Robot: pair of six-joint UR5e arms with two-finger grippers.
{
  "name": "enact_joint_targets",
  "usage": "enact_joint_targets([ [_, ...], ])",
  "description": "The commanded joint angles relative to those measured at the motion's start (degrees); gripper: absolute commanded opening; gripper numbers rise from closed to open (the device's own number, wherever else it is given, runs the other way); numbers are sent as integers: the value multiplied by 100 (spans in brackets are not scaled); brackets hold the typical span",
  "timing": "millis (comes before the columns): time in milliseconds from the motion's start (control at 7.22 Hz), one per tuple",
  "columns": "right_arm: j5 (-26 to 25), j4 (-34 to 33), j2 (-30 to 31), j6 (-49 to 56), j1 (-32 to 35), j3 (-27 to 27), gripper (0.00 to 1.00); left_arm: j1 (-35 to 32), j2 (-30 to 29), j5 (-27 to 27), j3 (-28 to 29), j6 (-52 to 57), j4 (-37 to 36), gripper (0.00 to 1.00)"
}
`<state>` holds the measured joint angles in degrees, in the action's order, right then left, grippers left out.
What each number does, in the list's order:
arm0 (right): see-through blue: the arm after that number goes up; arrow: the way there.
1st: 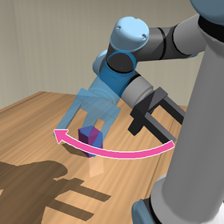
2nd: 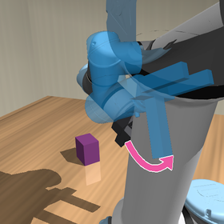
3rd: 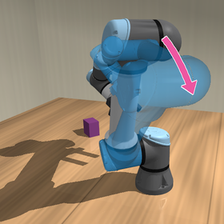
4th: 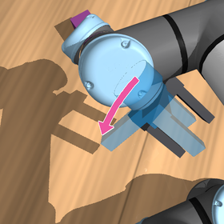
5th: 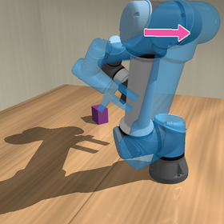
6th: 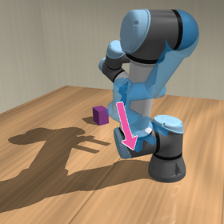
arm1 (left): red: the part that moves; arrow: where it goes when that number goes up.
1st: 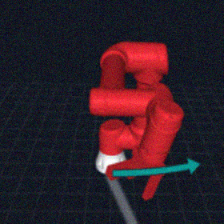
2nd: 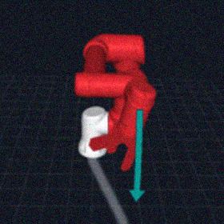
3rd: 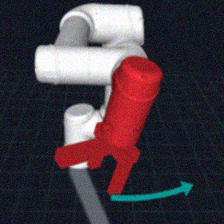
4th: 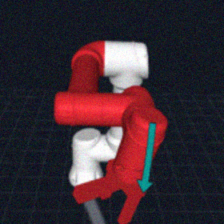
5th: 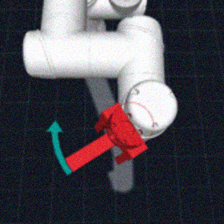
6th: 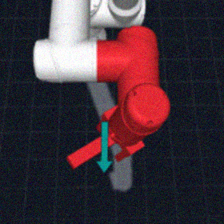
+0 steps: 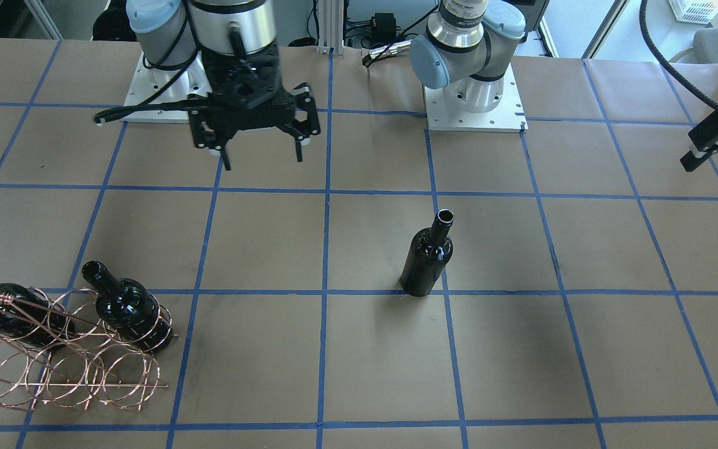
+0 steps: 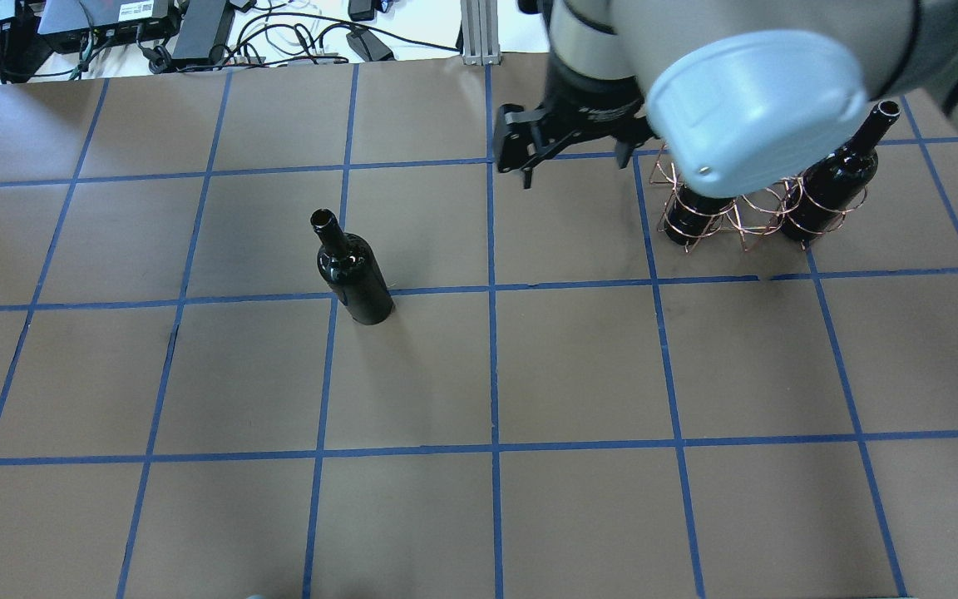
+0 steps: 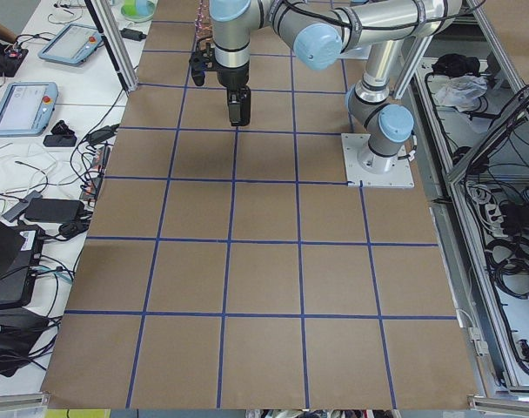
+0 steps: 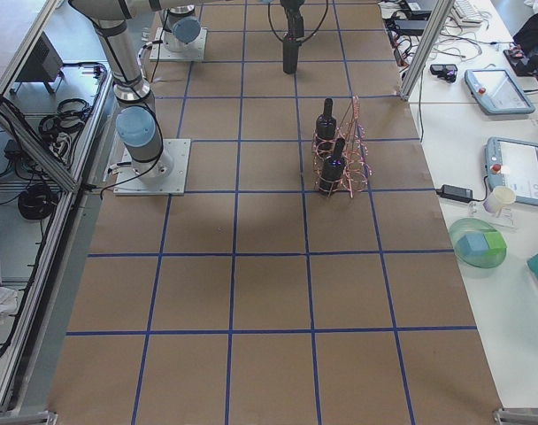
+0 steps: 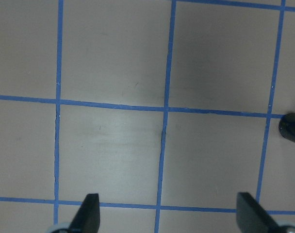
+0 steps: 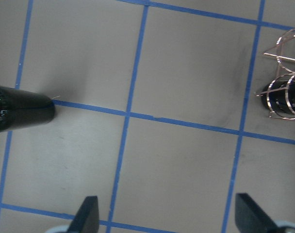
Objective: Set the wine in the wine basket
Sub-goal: 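Move the right gripper over the standing bottle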
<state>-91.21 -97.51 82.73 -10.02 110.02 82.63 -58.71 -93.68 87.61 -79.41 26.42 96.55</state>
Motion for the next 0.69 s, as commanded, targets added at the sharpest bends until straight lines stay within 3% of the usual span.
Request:
enact_joint_targets([
  [0, 42, 4, -502, -937, 563, -683, 100, 71, -1, -16, -57, 56, -4, 100],
  [277, 121, -83, -923, -1744, 940, -1036, 100, 71, -1, -16, -57, 56, -4, 100],
  [554, 112, -145, -1600, -1837, 1065, -1747, 100, 88, -1, 11, -83, 56, -4, 100],
])
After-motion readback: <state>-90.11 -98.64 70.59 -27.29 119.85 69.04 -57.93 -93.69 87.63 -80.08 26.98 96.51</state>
